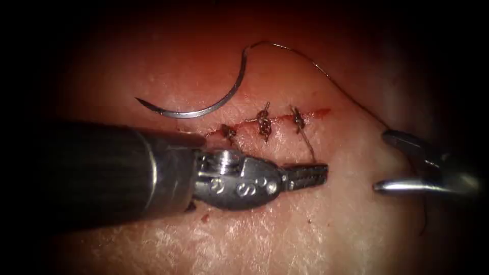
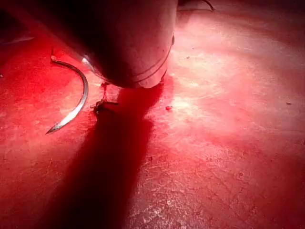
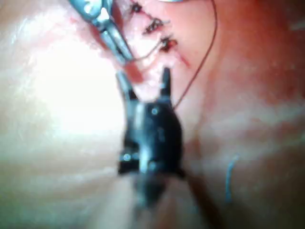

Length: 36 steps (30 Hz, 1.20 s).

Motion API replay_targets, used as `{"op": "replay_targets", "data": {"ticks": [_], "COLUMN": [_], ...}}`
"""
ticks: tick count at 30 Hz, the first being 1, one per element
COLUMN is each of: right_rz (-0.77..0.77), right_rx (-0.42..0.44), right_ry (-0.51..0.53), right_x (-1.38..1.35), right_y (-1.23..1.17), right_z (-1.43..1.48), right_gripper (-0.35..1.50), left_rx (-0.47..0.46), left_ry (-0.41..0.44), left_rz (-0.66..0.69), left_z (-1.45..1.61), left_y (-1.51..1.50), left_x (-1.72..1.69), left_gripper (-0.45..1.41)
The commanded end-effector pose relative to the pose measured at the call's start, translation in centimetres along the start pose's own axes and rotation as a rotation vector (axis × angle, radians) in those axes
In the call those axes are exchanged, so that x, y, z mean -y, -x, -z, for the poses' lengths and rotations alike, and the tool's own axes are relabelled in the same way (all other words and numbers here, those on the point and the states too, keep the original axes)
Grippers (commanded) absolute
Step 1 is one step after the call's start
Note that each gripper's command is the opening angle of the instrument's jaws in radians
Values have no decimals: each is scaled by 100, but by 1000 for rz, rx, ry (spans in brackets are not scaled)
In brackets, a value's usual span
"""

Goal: Wound Closure

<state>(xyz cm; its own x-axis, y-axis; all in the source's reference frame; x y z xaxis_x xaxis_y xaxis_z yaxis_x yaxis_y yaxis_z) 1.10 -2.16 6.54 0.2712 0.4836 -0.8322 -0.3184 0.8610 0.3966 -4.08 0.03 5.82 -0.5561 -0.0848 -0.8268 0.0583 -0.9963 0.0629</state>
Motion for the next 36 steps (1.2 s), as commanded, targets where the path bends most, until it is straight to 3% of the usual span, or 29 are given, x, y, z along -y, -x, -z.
{"op": "replay_targets", "data": {"ticks": [1, 7, 13, 21, 26, 36], "right_rz": [5, 213, 290, 293, 206, 183], "right_rx": [-3, -70, -81, -50, -17, 15], "right_ry": [-13, -126, -127, -86, -83, -92], "right_x": [3, -4, -5, -15, -19, -18], "right_y": [7, 5, 4, 8, 12, 13], "right_z": [-10, -41, -71, -94, -108, -135], "right_gripper": [101, 103, 113, 113, 130, 128], "left_rx": [4, 7, -4, 1, 5, 7], "left_ry": [-4, -14, -19, -19, -20, -21], "left_rz": [3, 25, 42, 43, 45, 44], "left_z": [-5, 9, 23, 43, 54, 56], "left_y": [2, 2, 4, 17, 23, 25], "left_x": [1, 32, 60, 71, 77, 75], "left_gripper": [-45, -45, -45, -45, -45, -45]}}
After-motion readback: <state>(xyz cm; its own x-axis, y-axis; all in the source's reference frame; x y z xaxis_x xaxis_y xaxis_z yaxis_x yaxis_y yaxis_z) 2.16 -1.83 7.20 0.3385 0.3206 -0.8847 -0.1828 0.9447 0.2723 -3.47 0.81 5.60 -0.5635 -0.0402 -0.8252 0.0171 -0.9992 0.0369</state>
